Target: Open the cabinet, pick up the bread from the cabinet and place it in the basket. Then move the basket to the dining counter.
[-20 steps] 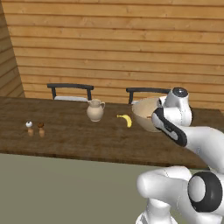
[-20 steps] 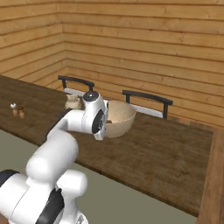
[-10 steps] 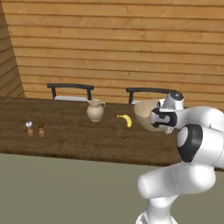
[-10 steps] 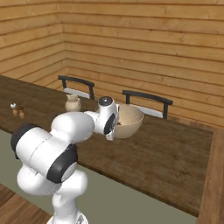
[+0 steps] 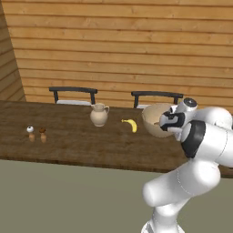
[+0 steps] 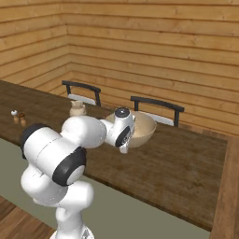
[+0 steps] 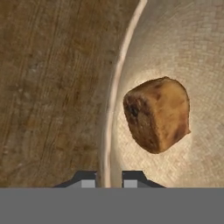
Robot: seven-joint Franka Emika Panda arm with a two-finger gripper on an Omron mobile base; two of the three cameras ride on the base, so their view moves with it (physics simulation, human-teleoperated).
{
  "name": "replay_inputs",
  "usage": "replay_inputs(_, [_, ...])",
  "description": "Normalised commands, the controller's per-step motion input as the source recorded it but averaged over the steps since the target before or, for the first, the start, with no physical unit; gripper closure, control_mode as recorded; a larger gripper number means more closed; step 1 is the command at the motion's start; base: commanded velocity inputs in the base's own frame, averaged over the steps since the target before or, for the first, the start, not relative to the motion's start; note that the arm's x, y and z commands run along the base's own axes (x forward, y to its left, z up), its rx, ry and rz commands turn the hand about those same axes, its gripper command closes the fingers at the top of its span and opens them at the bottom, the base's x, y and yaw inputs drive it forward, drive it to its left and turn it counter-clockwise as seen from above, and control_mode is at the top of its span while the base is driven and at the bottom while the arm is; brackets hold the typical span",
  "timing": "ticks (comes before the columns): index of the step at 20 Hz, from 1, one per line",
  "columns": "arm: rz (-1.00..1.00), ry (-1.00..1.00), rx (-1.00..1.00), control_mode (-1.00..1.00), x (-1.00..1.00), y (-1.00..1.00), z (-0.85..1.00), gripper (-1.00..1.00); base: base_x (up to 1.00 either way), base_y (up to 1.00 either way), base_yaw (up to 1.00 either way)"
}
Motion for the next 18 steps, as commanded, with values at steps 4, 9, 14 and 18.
replay_inputs(4, [-0.06,0.00,0.00,-1.00,0.00,0.00,-0.10,-1.00,0.00,0.00,0.00])
replay_inputs(9, [-0.07,-0.01,0.00,-1.00,-0.04,0.03,0.09,-1.00,0.00,0.00,0.00])
replay_inputs(14, [0.00,-0.10,0.01,-1.00,-0.40,0.01,0.59,-1.00,0.00,0.00,0.00])
replay_inputs(18, [0.00,-0.12,0.01,-1.00,-0.52,0.00,0.96,-1.00,0.00,0.00,0.00])
